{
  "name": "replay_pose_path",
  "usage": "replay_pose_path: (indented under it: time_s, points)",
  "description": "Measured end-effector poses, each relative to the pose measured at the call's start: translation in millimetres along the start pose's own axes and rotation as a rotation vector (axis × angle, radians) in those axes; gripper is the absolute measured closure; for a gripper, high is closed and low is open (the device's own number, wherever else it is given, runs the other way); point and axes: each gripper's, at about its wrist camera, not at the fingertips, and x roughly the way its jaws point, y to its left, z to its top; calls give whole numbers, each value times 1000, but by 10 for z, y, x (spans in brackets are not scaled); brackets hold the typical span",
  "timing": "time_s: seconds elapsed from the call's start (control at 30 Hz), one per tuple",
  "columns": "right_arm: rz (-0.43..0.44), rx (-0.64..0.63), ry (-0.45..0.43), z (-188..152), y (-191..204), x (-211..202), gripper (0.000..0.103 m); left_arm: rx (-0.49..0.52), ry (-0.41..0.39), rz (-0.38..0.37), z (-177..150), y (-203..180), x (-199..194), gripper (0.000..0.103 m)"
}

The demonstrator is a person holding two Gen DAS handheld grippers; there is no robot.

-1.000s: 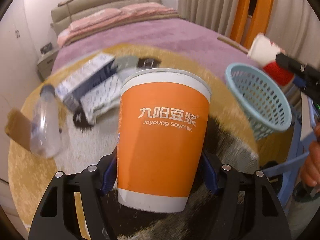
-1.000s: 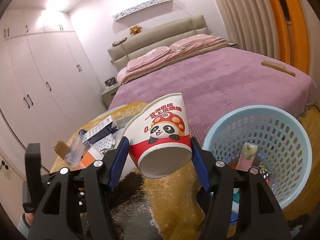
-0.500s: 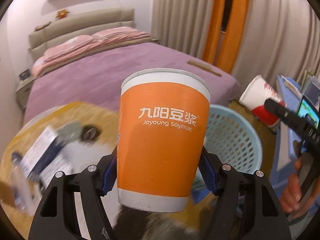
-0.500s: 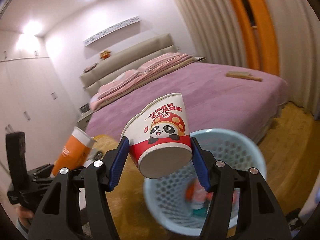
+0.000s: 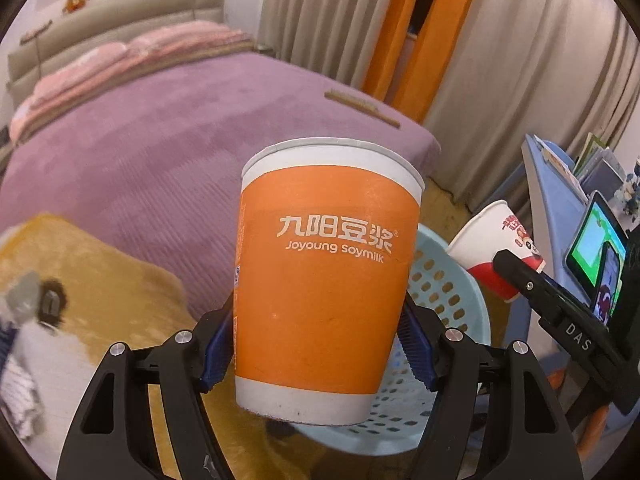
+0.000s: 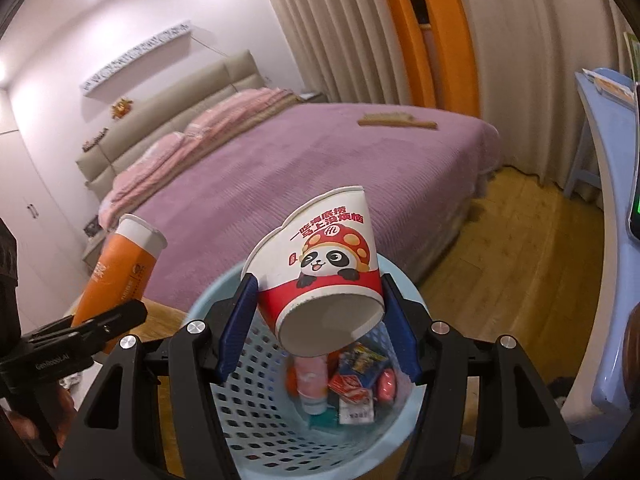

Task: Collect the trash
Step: 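Carry the orange cup and panda cup over the blue basket, then open both tools to drop the orange cup and panda cup into the basket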

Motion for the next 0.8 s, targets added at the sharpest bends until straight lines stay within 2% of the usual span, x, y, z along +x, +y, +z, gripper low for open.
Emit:
replay_pose_path:
  time_s: [0.13, 0.4, 0.5, 0.57, 0.6, 0.8]
  points:
    - [-22, 1, 21, -51, -7, 62, 45, 3, 48, -11, -75, -42, 211, 34]
    - [-32, 0, 49, -86, 9, 111, 44, 1, 60, -20, -123, -82, 267, 33]
    - [-26, -12, 81, -97, 52, 139, 43, 3, 50, -23, -153, -91, 230, 30]
    - [-4, -8, 91, -86, 49, 136, 36, -5, 35, -13, -170, -66, 163, 22]
    - [1, -4, 87, -86, 44, 108, 33, -12, 26, -9, -171, -58, 129, 21]
    - [33, -3, 57, -60, 70, -83, 32, -45, -36, -40, -244, 95, -226, 18]
